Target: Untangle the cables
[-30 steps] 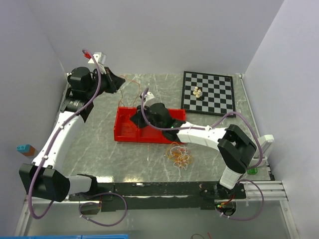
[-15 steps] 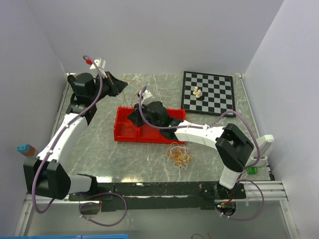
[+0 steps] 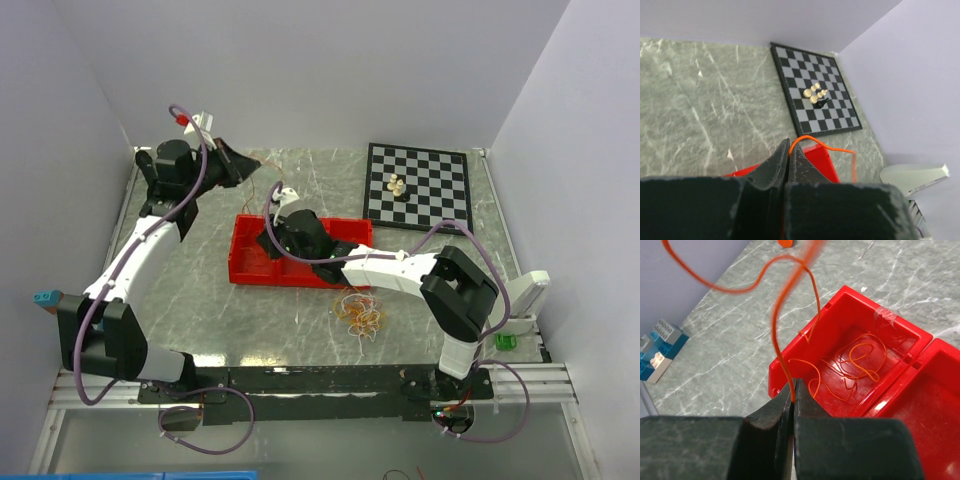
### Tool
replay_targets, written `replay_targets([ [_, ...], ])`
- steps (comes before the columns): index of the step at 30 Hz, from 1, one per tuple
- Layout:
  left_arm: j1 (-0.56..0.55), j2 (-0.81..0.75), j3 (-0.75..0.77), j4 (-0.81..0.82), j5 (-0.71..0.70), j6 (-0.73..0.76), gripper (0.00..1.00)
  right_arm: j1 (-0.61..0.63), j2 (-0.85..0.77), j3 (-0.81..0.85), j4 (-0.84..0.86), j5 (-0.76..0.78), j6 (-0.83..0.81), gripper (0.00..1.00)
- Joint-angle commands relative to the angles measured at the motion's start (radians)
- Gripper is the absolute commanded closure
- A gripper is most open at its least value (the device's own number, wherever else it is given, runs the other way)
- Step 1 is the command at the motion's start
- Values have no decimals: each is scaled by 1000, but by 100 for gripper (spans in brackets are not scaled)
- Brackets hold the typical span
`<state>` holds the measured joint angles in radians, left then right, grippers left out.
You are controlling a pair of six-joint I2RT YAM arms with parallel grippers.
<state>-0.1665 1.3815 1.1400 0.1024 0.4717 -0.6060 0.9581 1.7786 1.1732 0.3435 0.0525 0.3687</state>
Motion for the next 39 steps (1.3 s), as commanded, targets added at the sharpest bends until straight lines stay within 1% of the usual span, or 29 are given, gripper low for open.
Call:
replay_targets([
  [1,-16,13,98,51,25,-40,99,10,1,11,48,26,-28,93],
  [5,-27,13,110,36,30,-41,99,11,2,31,45,46,-45,77],
  [8,-37,7,122,22,28,-46,99,11,7,42,46,59,-48,70],
  [12,-41,-2,133,7,36,-67,99,10,10,49,72,55,-48,67],
  [16,-39,-4,100,16,39,-89,99,11,19,63,83,64,-51,63],
  [19,-30,-6,72,22,53,-120,99,13,28,74,75,115,-66,58],
  [24,-27,-22,72,-9,65,-121,99,18,51,91,45,197,-100,53],
  [27,-25,-25,64,-12,70,-139,99,18,77,108,35,210,-102,51],
  [30,-16,-24,31,3,76,-164,99,18,94,121,64,199,-99,51],
  [36,28,-27,-54,16,102,-218,99,21,127,170,72,201,-97,55],
  [39,42,-35,-86,20,108,-219,99,21,139,190,51,185,-93,61],
])
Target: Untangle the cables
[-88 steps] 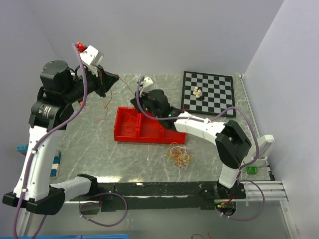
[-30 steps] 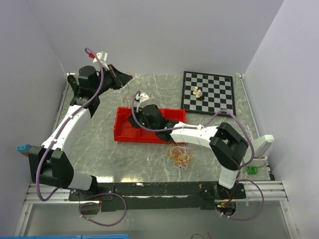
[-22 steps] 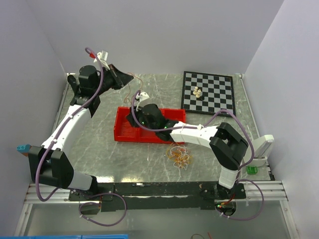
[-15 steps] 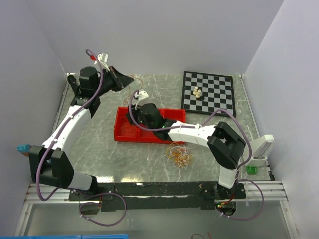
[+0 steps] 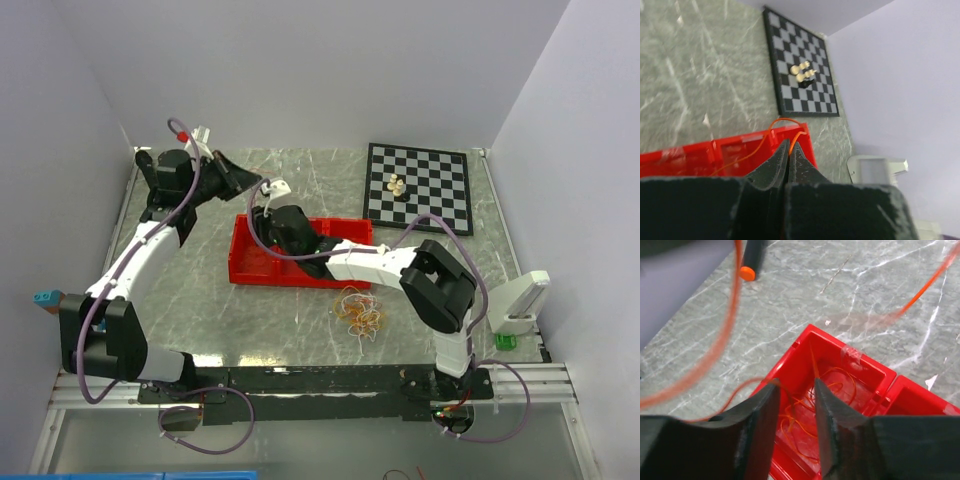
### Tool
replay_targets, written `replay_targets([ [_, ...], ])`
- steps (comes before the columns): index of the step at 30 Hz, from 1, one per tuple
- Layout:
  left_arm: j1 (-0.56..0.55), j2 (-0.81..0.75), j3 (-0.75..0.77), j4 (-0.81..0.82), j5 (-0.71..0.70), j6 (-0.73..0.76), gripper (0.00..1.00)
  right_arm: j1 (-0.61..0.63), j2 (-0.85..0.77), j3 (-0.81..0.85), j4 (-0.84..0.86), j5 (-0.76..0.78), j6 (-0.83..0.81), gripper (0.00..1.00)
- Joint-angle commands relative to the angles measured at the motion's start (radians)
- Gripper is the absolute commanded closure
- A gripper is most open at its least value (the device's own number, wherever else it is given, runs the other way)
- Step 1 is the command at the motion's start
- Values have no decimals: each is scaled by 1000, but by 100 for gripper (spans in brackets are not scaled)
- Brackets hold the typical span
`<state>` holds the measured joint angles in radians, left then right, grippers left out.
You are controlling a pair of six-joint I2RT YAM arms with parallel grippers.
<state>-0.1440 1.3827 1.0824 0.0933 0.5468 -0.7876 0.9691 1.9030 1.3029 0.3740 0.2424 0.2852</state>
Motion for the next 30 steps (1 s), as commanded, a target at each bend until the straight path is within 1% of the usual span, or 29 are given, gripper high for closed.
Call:
replay_targets([
  [1,24,-39,-35,22,27,-30,99,10,22,68,3,-5,-3,65],
  [3,37,-40,-42,14,25,-15,99,10,31,76,-30,1,6,77],
  [6,46,-53,-55,-4,-23,72,99,10,50,81,-84,8,31,95],
  [7,46,-51,-55,-9,-59,103,99,10,63,85,-102,9,40,98],
  [9,46,-48,-55,-30,-129,166,99,10,86,93,-138,0,60,98],
  [11,44,-48,-58,-35,-197,220,99,10,103,99,-161,-18,75,94],
  [13,44,-42,-61,-41,-231,261,99,10,120,108,-182,-29,89,91],
  [14,44,-40,-67,-44,-231,275,99,11,131,117,-202,-31,92,91],
  [17,28,-36,-82,-50,-254,312,99,10,149,150,-245,-12,103,96],
  [20,-21,-34,-96,-75,-321,384,99,8,157,185,-299,15,130,96],
  [21,-46,-33,-101,-85,-353,405,99,6,153,194,-316,17,138,93],
  [22,-67,-33,-108,-92,-387,427,99,6,146,194,-331,20,149,85],
  [24,-89,-40,-139,-77,-410,444,99,8,117,173,-339,5,161,63],
  [25,-91,-43,-151,-67,-418,448,99,11,98,156,-339,2,169,57],
  [26,-92,-48,-166,-61,-424,452,99,11,78,136,-334,-8,172,41],
  [28,-92,-44,-177,-55,-439,467,99,16,29,83,-330,0,186,19],
  [30,-92,-44,-193,-46,-450,487,99,16,-27,26,-325,1,209,13],
])
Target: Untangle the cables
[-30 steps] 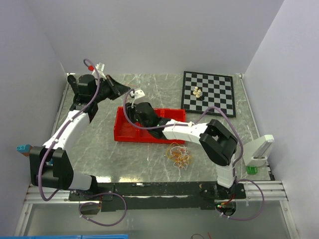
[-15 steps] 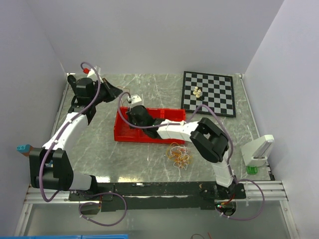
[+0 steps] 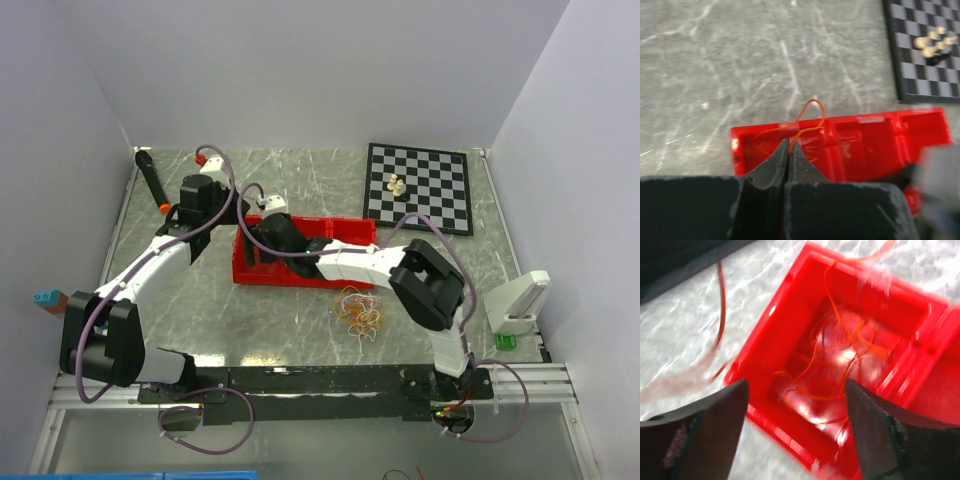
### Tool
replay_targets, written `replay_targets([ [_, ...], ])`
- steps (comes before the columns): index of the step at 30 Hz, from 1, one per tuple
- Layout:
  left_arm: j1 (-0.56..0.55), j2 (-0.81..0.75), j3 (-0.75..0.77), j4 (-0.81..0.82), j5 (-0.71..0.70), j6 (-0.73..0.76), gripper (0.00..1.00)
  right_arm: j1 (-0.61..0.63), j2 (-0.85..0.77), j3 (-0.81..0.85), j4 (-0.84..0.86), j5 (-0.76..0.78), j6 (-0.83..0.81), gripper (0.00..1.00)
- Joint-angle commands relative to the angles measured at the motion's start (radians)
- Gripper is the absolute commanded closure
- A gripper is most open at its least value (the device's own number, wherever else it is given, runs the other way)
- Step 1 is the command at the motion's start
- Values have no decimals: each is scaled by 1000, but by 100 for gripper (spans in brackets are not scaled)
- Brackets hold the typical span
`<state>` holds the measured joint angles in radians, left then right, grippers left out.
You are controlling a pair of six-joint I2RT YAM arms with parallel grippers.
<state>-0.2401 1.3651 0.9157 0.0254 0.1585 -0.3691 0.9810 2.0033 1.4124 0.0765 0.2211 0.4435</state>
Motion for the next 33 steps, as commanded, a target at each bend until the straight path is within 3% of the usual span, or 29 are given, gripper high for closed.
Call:
replay_targets([
  [1,2,-26,-31,28,-69,76,99,4,-153,-114,-20,26,58,12],
  [6,1,-29,-63,54,-79,91,99,5,-287,-269,49,5,89,13],
  [11,-21,-31,-66,57,-82,90,99,5,-354,-288,-7,46,115,22],
  [19,-137,17,-58,61,-155,111,99,-18,-477,-359,-69,162,159,53],
  [33,-192,222,60,-64,-281,153,99,-127,-463,-270,-118,124,161,50],
])
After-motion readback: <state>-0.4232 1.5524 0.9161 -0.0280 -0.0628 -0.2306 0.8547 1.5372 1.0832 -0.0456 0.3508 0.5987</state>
